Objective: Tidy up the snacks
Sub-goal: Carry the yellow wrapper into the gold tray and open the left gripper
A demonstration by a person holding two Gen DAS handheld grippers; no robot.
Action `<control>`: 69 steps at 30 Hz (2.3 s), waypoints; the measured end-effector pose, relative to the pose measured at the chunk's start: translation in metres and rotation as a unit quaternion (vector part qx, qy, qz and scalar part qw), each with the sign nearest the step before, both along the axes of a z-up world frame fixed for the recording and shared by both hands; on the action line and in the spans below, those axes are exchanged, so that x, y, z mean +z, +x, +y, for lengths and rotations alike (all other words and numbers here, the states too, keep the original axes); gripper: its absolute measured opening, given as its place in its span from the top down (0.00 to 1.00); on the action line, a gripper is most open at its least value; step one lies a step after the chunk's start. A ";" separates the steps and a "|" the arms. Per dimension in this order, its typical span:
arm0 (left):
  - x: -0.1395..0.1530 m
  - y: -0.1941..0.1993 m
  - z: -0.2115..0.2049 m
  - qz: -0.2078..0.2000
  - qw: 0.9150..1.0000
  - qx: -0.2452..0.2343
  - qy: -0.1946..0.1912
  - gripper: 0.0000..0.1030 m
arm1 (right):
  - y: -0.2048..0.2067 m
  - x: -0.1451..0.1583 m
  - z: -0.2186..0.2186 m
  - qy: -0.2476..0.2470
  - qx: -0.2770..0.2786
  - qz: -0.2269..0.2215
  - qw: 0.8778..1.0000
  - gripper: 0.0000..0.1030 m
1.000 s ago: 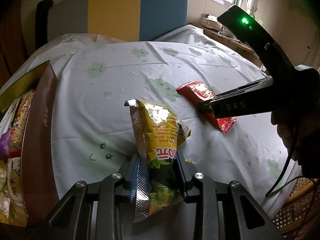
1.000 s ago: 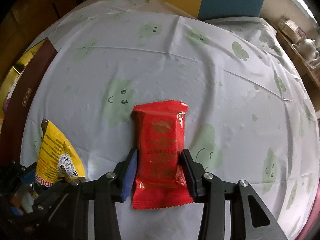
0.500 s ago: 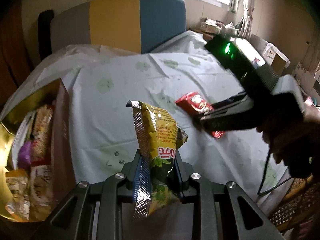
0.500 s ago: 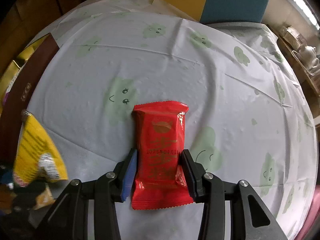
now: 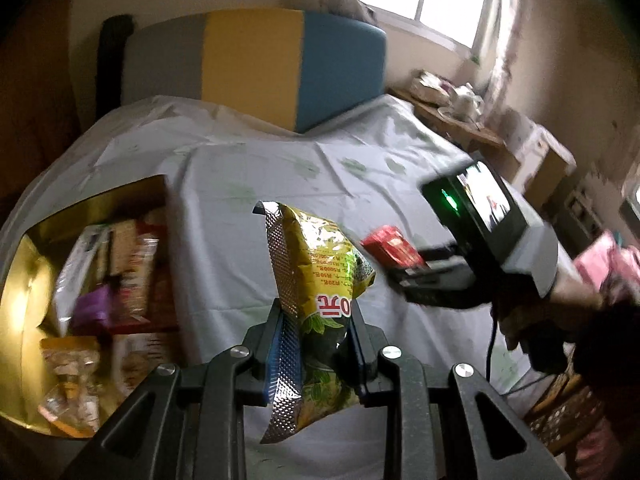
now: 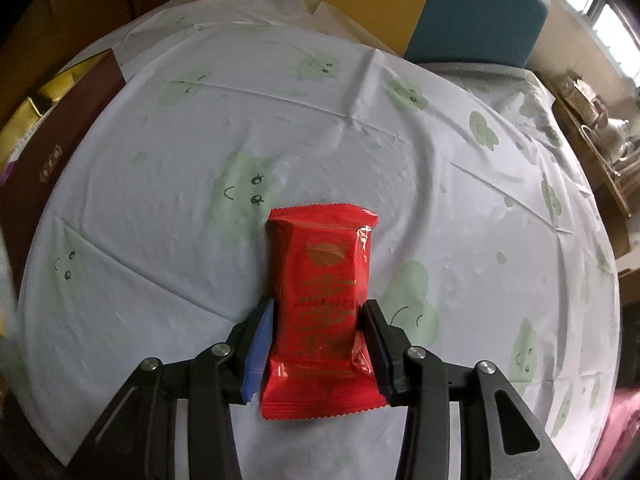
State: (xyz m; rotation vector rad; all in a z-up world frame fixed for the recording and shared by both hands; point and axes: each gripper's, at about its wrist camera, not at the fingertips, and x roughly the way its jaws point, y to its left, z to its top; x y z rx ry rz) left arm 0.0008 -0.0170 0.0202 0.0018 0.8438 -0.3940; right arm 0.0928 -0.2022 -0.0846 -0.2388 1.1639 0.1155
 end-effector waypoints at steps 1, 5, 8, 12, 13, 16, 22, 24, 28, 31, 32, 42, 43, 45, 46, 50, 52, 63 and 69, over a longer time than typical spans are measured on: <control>0.004 0.002 0.014 0.001 1.000 0.016 -0.010 0.73 | -0.001 -0.001 0.001 -0.002 0.002 -0.001 1.000 0.57; 0.022 0.015 0.075 0.001 0.994 0.097 -0.045 0.73 | -0.004 0.000 0.004 -0.006 0.005 -0.004 1.000 0.57; 0.030 0.019 0.131 0.004 0.982 0.174 -0.075 0.73 | -0.006 0.002 0.004 -0.008 0.007 -0.005 1.000 0.57; 0.031 0.015 0.192 0.002 0.962 0.256 -0.090 0.73 | -0.007 0.005 0.003 -0.010 0.009 -0.006 1.000 0.57; 0.029 0.014 0.201 0.005 0.959 0.266 -0.095 0.73 | -0.007 0.005 0.003 -0.010 0.009 -0.006 1.000 0.57; 0.021 0.011 0.223 0.017 0.949 0.295 -0.107 0.73 | -0.007 0.005 0.003 -0.014 0.011 -0.008 1.000 0.57; 0.000 0.016 0.216 0.056 0.947 0.279 -0.151 0.73 | -0.008 0.005 0.004 -0.015 0.011 -0.010 1.000 0.57; -0.009 0.017 0.203 0.072 0.950 0.262 -0.156 0.73 | -0.008 0.005 0.004 -0.016 0.012 -0.010 1.000 0.57; -0.029 0.028 0.180 0.104 0.953 0.242 -0.153 0.73 | -0.008 0.005 0.004 -0.018 0.012 -0.011 1.000 0.57; -0.045 0.038 0.177 0.126 0.949 0.258 -0.132 0.73 | -0.008 0.005 0.004 -0.019 0.012 -0.011 1.000 0.57; -0.054 0.041 0.177 0.143 0.947 0.259 -0.126 0.73 | -0.008 0.005 0.004 -0.021 0.013 -0.011 1.000 0.57; -0.050 0.035 0.167 0.129 0.956 0.258 -0.057 0.67 | -0.009 0.006 0.006 -0.026 0.014 -0.012 0.999 0.57; -0.046 0.032 0.166 0.122 0.958 0.256 -0.050 0.66 | -0.009 0.006 0.005 -0.026 0.014 -0.013 0.999 0.57; -0.040 0.030 0.165 0.108 0.960 0.256 -0.038 0.66 | -0.009 0.006 0.006 -0.026 0.013 -0.013 0.999 0.57; -0.036 0.029 0.163 0.096 0.962 0.254 -0.029 0.66 | -0.009 0.006 0.006 -0.026 0.013 -0.013 0.999 0.57; -0.034 0.029 0.154 0.074 0.968 0.239 0.017 0.71 | -0.009 0.006 0.005 -0.027 0.015 -0.013 0.999 0.57; -0.041 0.032 0.155 0.081 0.966 0.242 0.028 0.74 | -0.010 0.006 0.005 -0.029 0.017 -0.014 0.999 0.57; -0.053 0.034 0.162 0.075 0.960 0.263 0.057 0.73 | -0.011 0.007 0.006 -0.031 0.023 -0.016 0.999 0.61; -0.053 0.029 0.159 0.073 0.960 0.265 0.052 0.73 | -0.012 0.007 0.008 -0.032 0.021 -0.019 0.999 0.61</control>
